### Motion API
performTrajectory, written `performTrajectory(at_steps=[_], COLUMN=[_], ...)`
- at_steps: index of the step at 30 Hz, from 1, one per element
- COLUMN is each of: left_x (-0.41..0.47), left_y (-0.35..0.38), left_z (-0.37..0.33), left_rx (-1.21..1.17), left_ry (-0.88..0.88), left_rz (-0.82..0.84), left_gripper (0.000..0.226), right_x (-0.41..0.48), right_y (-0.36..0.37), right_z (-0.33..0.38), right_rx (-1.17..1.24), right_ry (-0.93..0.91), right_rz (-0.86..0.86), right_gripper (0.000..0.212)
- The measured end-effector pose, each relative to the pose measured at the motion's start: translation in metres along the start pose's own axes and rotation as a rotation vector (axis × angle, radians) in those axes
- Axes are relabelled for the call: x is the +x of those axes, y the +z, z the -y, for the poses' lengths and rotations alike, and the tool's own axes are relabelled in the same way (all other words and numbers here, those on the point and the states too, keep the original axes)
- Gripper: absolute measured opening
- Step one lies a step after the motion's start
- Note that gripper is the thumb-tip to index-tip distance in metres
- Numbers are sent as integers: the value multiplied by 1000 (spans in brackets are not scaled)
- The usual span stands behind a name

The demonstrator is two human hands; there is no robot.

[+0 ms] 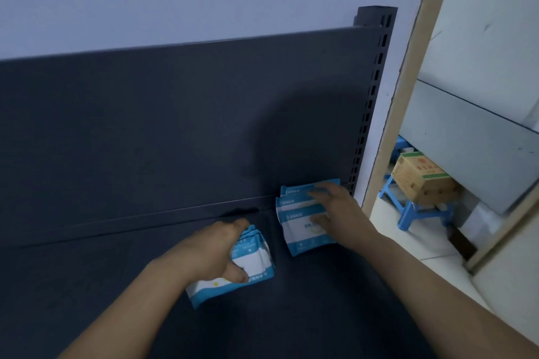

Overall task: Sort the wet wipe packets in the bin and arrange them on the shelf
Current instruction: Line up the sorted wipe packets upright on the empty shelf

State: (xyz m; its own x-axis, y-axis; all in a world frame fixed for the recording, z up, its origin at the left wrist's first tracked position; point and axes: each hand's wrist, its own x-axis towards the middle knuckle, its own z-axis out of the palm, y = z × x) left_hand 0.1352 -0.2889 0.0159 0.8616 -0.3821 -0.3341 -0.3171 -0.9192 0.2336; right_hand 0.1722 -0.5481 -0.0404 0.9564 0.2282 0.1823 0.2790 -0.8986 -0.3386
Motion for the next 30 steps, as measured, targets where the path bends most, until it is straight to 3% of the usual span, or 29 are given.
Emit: performTrajectory(at_steps=[2,5,8,11,13,18,23,27,30], left_x=[7,23,40,54,62,61,53,47,48], left_y=[1,4,6,9,15,15,28,59,71], left_z=[-11,-32,-56,-79,-92,-90,-45,-41,-49], left_rx=[-32,-88,-104,-153,-151,-148,-584,-758,-768], left_ry=[50,140,217,263,294,327,49,-56,-49], left_rz=[34,66,34,-20,-29,-166,-414,-228,-212], left_gripper=[82,62,58,78,86,110,102,95,77], right_x=[-13,-35,-61,-79,-82,-81,-71,-65,-64], right_y=[-2,-11,-19,-17,-11,-6,-14,-2,1], right_z=[-6,-6,4,14,13,5,-5,-7,-4], right_rx=[96,421,883,1110,1112,1077,893,909,984], right_ry=[107,302,391,357,349,406,406,413,437], right_rz=[-96,-162,-20,194,192,42,-57,-94,-64], right_gripper=[54,41,37,57,67,38,33,30,39])
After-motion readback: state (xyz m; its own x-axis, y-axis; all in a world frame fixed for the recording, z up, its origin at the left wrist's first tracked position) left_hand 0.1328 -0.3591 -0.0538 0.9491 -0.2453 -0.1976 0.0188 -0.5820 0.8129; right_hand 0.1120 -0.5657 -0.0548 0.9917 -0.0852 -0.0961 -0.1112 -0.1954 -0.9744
